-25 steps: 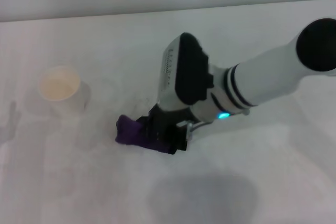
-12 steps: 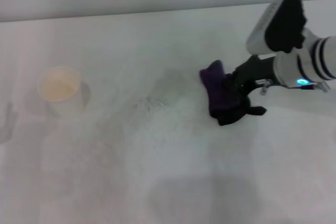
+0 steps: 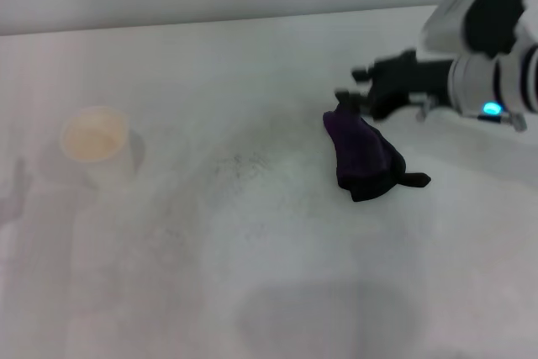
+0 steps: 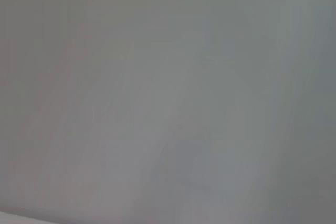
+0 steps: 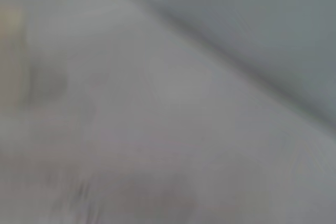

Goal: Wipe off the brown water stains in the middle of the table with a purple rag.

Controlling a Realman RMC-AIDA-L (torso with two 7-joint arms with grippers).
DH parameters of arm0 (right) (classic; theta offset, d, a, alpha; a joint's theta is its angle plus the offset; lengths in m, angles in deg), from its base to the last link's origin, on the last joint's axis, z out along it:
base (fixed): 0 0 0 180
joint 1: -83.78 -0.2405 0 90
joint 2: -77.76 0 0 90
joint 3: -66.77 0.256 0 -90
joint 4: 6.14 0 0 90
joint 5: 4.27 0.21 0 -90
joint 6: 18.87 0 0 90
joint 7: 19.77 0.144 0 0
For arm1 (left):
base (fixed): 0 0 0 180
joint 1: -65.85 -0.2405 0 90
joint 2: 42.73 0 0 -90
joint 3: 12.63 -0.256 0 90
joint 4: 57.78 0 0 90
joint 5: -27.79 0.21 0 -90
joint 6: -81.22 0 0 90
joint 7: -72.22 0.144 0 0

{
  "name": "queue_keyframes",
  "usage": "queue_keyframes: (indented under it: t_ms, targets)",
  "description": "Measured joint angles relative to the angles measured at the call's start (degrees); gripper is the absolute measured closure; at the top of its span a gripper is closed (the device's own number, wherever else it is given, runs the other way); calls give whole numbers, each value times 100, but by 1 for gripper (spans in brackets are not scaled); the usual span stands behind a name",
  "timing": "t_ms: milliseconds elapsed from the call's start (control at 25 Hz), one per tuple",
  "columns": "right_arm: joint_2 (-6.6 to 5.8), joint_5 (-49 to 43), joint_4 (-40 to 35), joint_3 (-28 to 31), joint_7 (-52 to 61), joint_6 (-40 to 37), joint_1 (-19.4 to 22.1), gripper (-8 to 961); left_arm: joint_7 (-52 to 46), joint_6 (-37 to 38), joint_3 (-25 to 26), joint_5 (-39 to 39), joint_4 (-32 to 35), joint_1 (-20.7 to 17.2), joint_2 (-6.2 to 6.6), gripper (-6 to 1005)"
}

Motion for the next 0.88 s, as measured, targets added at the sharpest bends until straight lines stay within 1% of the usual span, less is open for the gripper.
queue_keyframes:
  t_ms: [40, 80, 160, 240, 280, 320, 360, 440, 520, 600, 680, 760, 880]
  targets:
    - [0, 774, -63, 260, -533, 15, 121, 680, 0, 1, 0, 0, -5, -6, 0, 107]
    - [0, 774, -63, 260, -533, 15, 121, 640, -1, 3, 0, 0, -19, -13, -1, 107]
    - [1, 1743, 41, 559, -1182, 59, 231, 559, -2, 4, 0, 0, -40, -23, -4, 108]
    - [-1, 2809, 378, 901, -1864, 194, 307, 486, -3, 5, -1, -5, -48, -34, -8, 108]
    - [-4, 3559, 696, 1099, -2287, 374, 315, 454, -4, 5, 0, -7, -50, -34, -9, 108]
    - [-4, 5019, 1544, 1483, -3198, 920, 288, 422, -5, 5, -1, -9, -54, -25, -9, 108]
    - [-4, 5019, 1544, 1483, -3198, 920, 288, 391, -5, 5, -1, -9, -54, -25, -9, 107]
    - [-2, 6661, 2867, 1879, -4537, 1908, 147, 327, -5, -6, -1, -9, -55, 21, -14, 107]
    - [20, 7851, 4230, 2305, -6143, 2722, -83, 263, -5, -22, -1, -9, -51, 51, -18, 107]
    - [62, 8483, 5082, 2648, -7587, 3062, -205, 209, -5, -29, 0, -9, -50, 56, -19, 107]
    - [83, 8707, 5543, 2830, -8735, 3048, -265, 155, -6, -34, 0, -7, -53, 67, -19, 107]
    - [84, 8640, 5702, 2864, -9432, 2618, -326, 101, -6, -40, -1, -6, -53, 81, -19, 107]
    - [88, 8503, 5679, 2869, -9684, 1681, -376, 97, -6, -47, 0, -6, -59, 87, -18, 106]
